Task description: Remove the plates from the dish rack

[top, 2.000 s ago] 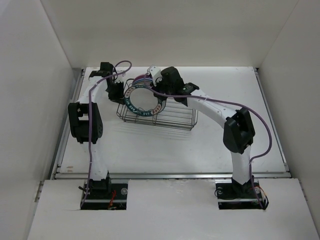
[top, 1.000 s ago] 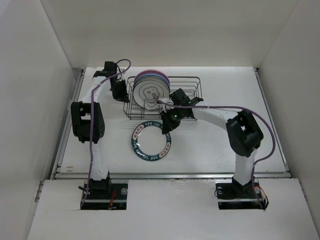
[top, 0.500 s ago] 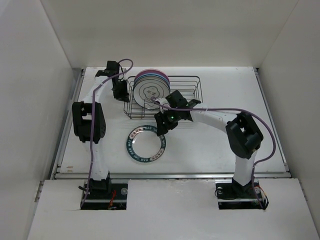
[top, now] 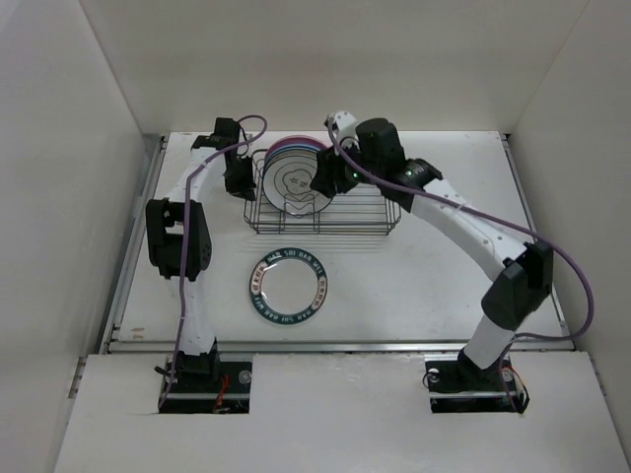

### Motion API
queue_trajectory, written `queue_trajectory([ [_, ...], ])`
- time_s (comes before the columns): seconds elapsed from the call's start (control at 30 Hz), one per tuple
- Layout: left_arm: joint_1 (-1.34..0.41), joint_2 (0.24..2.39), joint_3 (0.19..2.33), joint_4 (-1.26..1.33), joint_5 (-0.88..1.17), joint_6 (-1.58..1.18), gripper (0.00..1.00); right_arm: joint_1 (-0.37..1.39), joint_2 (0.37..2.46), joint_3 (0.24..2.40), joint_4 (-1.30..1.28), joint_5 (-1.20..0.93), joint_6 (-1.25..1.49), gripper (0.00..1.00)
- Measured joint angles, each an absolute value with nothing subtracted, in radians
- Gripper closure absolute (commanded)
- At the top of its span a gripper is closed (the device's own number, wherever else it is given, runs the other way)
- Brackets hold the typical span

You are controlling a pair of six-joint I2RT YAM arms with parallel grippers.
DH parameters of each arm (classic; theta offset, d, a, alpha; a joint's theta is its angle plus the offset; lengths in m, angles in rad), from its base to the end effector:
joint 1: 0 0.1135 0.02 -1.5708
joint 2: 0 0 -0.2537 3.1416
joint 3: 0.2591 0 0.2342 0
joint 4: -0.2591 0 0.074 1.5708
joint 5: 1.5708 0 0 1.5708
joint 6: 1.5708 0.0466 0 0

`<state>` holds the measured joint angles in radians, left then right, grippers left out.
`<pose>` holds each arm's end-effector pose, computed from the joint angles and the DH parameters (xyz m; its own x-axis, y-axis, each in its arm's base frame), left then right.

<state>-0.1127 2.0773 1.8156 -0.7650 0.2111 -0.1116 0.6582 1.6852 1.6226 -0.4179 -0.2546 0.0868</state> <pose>0.4353 -0.0591 0.2324 -0.8691 -0.0112 -0.4945 0.1217 0.9641 -0.2358 0.2968 0.2443 0.3562 -0.4309 -0.2271 -0.8733 -0.7341 0.6511 0.1929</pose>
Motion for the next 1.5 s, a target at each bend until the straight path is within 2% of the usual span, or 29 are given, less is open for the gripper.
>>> queue_trajectory([
  [0.13, -0.117, 2.09, 1.837, -0.776, 0.202, -0.104, 1.0, 0.588, 1.851, 1.8, -0.379, -0.186, 0.082, 0.46],
  [0.33, -0.117, 2.094, 1.843, -0.78, 0.201, -0.102, 1.0, 0.542, 2.071, 1.873, -0.377, -0.126, 0.066, 0.52],
  [0.43, -0.117, 2.096, 1.847, -0.781, 0.201, -0.101, 1.0, 0.545, 2.145, 1.907, -0.382, -0.126, 0.053, 0.64],
  [0.47, -0.117, 2.097, 1.847, -0.781, 0.201, -0.101, 1.0, 0.545, 2.158, 1.913, -0.382, -0.121, 0.047, 0.74],
  [0.6, -0.117, 2.098, 1.852, -0.773, 0.197, -0.094, 1.0, 0.543, 2.17, 1.927, -0.378, -0.134, -0.01, 1.0],
  [0.73, -0.116, 2.099, 1.86, -0.754, 0.191, -0.075, 1.0, 0.559, 2.163, 1.934, -0.365, -0.149, -0.049, 1.0],
  [0.87, -0.118, 2.102, 1.86, -0.771, 0.195, -0.079, 1.0, 0.567, 2.082, 1.852, -0.332, -0.104, -0.048, 1.0],
  [1.1, -0.118, 2.106, 1.86, -0.778, 0.199, -0.098, 1.0, 0.559, 1.73, 1.718, -0.324, -0.068, -0.008, 1.0],
  [1.27, -0.118, 2.106, 1.862, -0.78, 0.198, -0.102, 1.0, 0.611, 1.479, 1.59, -0.335, -0.163, 0.016, 1.0],
  [1.37, -0.118, 2.107, 1.862, -0.78, 0.197, -0.102, 1.0, 0.67, 1.479, 1.524, -0.383, -0.283, 0.021, 1.0],
  [1.5, -0.118, 2.107, 1.862, -0.781, 0.197, -0.101, 1.0, 0.737, 1.626, 1.443, -0.463, -0.387, 0.025, 1.0],
])
